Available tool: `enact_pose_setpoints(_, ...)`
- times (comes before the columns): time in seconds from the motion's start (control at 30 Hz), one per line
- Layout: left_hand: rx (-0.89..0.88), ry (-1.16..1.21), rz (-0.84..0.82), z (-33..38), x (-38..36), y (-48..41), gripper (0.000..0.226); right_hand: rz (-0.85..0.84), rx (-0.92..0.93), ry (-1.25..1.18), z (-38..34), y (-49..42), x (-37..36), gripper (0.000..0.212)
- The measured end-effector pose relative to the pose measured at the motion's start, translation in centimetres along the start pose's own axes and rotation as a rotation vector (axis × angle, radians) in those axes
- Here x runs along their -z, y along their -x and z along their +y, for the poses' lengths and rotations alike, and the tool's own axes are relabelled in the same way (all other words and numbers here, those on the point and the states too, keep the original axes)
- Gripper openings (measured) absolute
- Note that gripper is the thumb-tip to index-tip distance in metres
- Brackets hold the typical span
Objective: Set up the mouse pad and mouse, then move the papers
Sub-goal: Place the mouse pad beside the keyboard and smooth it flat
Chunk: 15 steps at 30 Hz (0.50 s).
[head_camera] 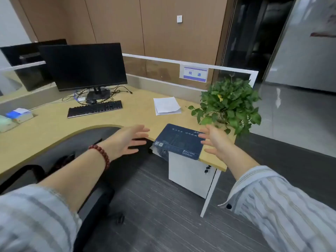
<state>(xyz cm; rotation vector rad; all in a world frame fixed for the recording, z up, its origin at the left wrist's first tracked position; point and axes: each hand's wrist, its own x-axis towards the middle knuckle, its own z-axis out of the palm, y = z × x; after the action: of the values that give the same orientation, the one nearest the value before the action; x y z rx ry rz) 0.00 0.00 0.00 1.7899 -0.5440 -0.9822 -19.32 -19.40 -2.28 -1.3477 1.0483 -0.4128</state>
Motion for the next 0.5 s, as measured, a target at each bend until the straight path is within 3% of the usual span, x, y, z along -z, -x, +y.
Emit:
enact_pose_setpoints(0.27,0.202,-0.080,0.041,1.2,-2.8,-14.8,0.045,0.012,-0.226,-0.003,0.4,-13.3,0.8,0.049)
enact_pose_setpoints(0.5,0.295,-0.092,-0.047,3.0,-4.5,-27.8,0.054,0.087,-0.353,-0.031,-0.3,-23.4,0.8,0.046)
